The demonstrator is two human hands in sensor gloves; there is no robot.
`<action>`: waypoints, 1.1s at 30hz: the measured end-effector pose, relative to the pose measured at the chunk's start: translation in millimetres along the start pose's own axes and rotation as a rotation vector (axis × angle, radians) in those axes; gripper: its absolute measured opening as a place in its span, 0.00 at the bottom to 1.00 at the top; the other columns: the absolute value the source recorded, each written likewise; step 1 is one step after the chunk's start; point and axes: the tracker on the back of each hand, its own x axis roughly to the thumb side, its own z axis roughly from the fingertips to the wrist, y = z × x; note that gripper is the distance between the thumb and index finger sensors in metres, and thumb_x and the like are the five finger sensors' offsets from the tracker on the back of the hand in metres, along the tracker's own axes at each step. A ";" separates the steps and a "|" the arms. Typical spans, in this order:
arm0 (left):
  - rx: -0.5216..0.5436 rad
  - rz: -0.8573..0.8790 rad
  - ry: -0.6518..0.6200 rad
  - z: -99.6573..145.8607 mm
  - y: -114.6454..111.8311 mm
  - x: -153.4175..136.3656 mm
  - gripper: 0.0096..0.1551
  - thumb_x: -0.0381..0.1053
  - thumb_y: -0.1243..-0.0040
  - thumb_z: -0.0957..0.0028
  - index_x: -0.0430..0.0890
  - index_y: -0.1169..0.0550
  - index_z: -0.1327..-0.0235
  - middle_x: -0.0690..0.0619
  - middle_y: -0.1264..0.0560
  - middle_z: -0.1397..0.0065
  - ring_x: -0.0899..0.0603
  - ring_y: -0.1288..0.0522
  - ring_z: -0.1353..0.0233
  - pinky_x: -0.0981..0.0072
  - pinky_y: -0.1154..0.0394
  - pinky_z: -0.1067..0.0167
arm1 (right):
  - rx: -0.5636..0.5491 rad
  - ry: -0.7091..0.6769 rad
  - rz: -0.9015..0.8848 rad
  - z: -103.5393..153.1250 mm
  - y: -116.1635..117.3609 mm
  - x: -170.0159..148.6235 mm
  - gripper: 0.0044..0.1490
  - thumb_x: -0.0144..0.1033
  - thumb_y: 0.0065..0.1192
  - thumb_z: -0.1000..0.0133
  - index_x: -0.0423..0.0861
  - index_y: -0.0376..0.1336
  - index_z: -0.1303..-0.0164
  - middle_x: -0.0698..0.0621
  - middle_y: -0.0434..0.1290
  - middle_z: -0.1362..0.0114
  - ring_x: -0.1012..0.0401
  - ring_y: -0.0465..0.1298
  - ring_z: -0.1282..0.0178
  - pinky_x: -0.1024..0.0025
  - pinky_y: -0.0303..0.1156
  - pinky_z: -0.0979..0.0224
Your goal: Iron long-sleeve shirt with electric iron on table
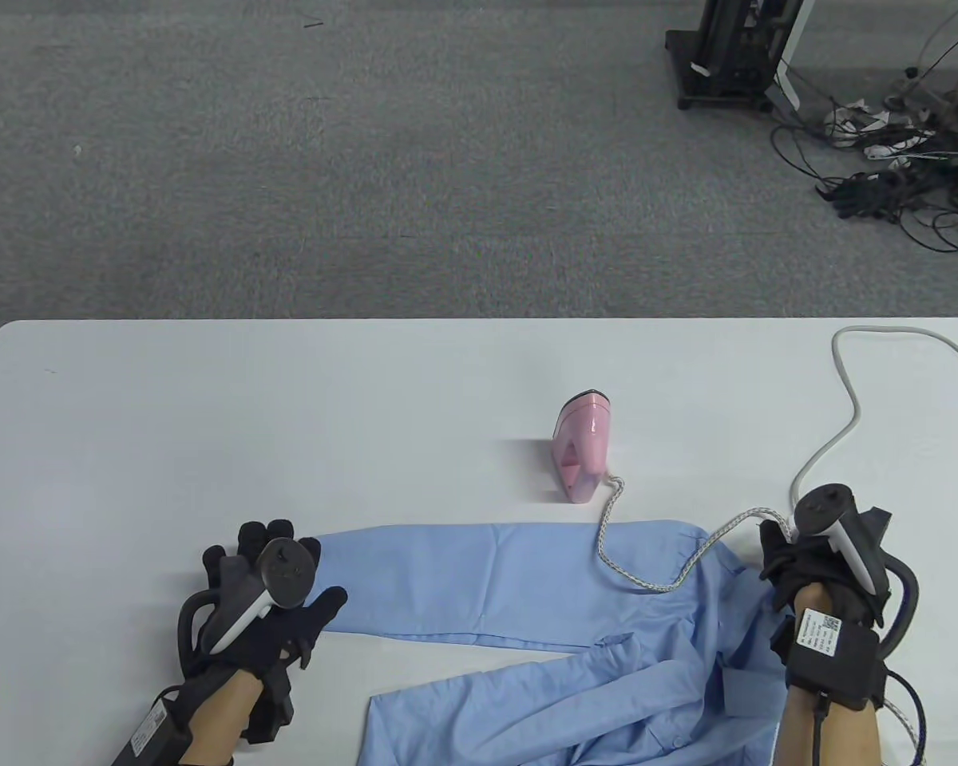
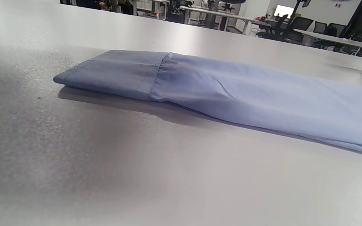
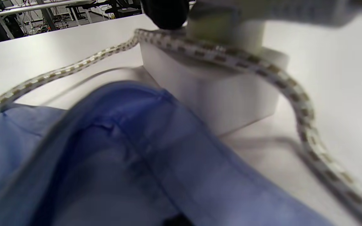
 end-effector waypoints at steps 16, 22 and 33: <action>0.009 0.008 0.015 -1.7 -1.5 -2.4 0.49 0.76 0.59 0.61 0.60 0.49 0.25 0.57 0.68 0.17 0.44 0.77 0.19 0.36 0.79 0.32 | 0.034 -0.049 0.089 -14.2 -5.1 7.2 0.48 0.64 0.46 0.54 0.42 0.53 0.33 0.39 0.55 0.34 0.41 0.57 0.35 0.37 0.56 0.36; 0.142 0.041 -0.071 10.0 6.2 9.3 0.49 0.76 0.58 0.62 0.60 0.49 0.26 0.57 0.66 0.17 0.43 0.75 0.18 0.35 0.77 0.30 | -0.078 -0.061 0.102 1.1 -7.5 12.3 0.53 0.68 0.44 0.56 0.42 0.51 0.29 0.39 0.49 0.29 0.40 0.52 0.30 0.37 0.53 0.33; 0.334 0.086 -0.325 29.5 8.4 35.9 0.51 0.77 0.59 0.64 0.62 0.54 0.27 0.57 0.67 0.17 0.41 0.72 0.17 0.33 0.72 0.28 | -0.372 -0.674 -0.089 146.7 -21.6 114.0 0.56 0.71 0.44 0.54 0.48 0.38 0.25 0.41 0.37 0.21 0.40 0.39 0.19 0.28 0.46 0.30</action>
